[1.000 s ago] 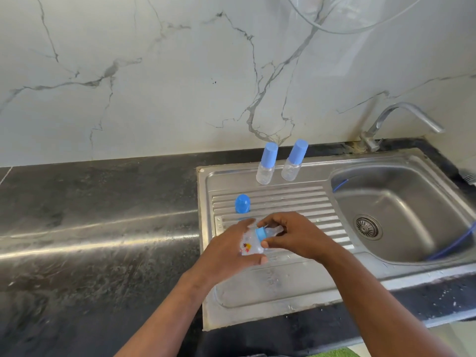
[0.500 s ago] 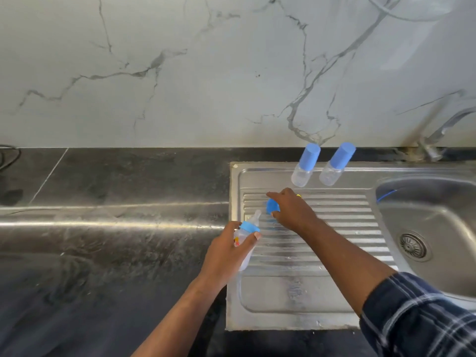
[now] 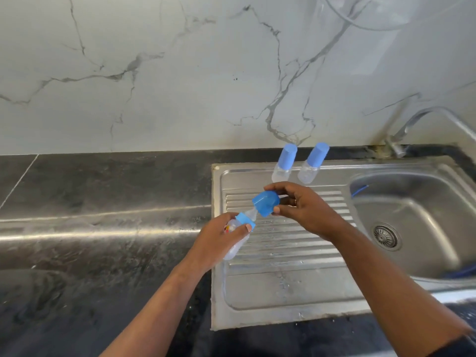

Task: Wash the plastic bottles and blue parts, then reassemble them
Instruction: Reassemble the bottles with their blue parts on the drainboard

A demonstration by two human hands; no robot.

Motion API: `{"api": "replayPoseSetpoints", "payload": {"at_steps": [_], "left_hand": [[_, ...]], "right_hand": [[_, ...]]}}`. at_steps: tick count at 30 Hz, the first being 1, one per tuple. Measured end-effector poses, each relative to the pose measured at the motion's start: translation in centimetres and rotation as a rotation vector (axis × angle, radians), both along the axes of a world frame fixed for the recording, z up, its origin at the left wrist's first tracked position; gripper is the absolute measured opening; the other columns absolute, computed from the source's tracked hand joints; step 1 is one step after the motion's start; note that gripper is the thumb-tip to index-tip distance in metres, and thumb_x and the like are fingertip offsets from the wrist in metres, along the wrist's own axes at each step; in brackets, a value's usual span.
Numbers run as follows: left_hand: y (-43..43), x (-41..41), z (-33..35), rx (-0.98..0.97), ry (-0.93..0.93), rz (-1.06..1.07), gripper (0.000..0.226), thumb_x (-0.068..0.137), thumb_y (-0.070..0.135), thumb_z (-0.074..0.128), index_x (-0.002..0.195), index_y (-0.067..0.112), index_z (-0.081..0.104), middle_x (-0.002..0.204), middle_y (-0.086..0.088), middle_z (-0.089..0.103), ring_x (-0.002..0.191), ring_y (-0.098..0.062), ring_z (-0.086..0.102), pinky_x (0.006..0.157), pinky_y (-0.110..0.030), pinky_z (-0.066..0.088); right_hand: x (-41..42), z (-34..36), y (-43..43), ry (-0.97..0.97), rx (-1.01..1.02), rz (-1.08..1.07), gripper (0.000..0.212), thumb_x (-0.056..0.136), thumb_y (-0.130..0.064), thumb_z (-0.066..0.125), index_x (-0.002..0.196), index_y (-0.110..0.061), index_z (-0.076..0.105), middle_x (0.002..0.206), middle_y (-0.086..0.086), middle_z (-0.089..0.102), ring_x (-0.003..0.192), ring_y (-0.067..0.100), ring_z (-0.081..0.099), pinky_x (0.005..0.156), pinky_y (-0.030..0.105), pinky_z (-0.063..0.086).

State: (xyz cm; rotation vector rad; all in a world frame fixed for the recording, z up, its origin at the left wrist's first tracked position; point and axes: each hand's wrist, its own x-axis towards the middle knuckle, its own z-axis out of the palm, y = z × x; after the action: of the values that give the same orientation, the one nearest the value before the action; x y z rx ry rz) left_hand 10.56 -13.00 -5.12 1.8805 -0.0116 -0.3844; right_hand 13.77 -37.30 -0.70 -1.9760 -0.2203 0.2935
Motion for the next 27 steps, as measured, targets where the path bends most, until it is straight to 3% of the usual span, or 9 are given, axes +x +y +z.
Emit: {"api": "replayPoseSetpoints", "payload": {"at_steps": [6, 13, 19, 21, 24, 27], "left_hand": [[-1.5, 0.0, 1.5, 0.191, -0.106, -0.085, 0.034, 0.083, 0.054, 0.074, 0.110, 0.033, 0.068, 0.090, 0.014, 0.068, 0.082, -0.006, 0.064, 0.067, -0.016, 0.045], [-2.7, -1.4, 1.3, 0.277, -0.178, -0.189, 0.045, 0.085, 0.056, 0.071, 0.124, 0.033, 0.064, 0.103, 0.017, 0.068, 0.092, -0.001, 0.063, 0.079, -0.017, 0.050], [-4.2, -3.5, 0.5, 0.226, -0.174, -0.152, 0.034, 0.087, 0.054, 0.071, 0.115, 0.048, 0.053, 0.107, 0.021, 0.063, 0.095, 0.005, 0.059, 0.075, -0.013, 0.044], [-4.5, -3.3, 0.5, 0.212, -0.172, -0.123, 0.031, 0.088, 0.052, 0.070, 0.113, 0.044, 0.054, 0.106, 0.018, 0.065, 0.092, 0.003, 0.061, 0.074, -0.014, 0.044], [-4.8, -1.9, 1.0, 0.131, -0.171, -0.067, 0.022, 0.090, 0.049, 0.069, 0.106, 0.041, 0.057, 0.097, 0.015, 0.067, 0.085, 0.006, 0.061, 0.070, -0.017, 0.044], [-4.7, -0.6, 1.2, 0.118, -0.193, -0.056, 0.034, 0.088, 0.054, 0.070, 0.115, 0.041, 0.055, 0.107, 0.020, 0.064, 0.096, 0.007, 0.060, 0.075, -0.017, 0.045]], "right_hand": [[-1.6, 0.7, -0.4, -0.022, -0.135, 0.092, 0.045, 0.089, -0.008, 0.075, 0.129, -0.024, 0.065, 0.119, -0.010, 0.069, 0.098, 0.007, 0.069, 0.089, 0.021, 0.055], [-2.7, 1.9, -1.0, -0.048, -0.249, 0.119, 0.040, 0.087, -0.015, 0.077, 0.126, -0.023, 0.069, 0.102, -0.012, 0.074, 0.092, 0.003, 0.070, 0.086, 0.015, 0.053], [-2.3, 2.1, -1.2, 0.091, -0.373, 0.192, 0.024, 0.095, -0.035, 0.068, 0.106, -0.014, 0.071, 0.080, 0.001, 0.075, 0.069, 0.010, 0.072, 0.073, 0.021, 0.053], [-2.5, 1.8, -0.5, 0.138, -0.328, 0.100, 0.028, 0.097, -0.039, 0.064, 0.100, -0.012, 0.068, 0.076, 0.003, 0.072, 0.062, 0.015, 0.070, 0.063, 0.021, 0.051], [-3.1, 0.6, 1.2, 0.207, -0.049, -0.128, 0.035, 0.100, -0.044, 0.056, 0.107, -0.010, 0.061, 0.077, 0.009, 0.067, 0.061, 0.022, 0.065, 0.052, 0.032, 0.054], [-3.4, -0.4, 2.3, 0.172, -0.022, -0.213, 0.038, 0.094, -0.050, 0.064, 0.116, -0.019, 0.061, 0.090, 0.005, 0.071, 0.071, 0.018, 0.071, 0.059, 0.032, 0.060]]}}
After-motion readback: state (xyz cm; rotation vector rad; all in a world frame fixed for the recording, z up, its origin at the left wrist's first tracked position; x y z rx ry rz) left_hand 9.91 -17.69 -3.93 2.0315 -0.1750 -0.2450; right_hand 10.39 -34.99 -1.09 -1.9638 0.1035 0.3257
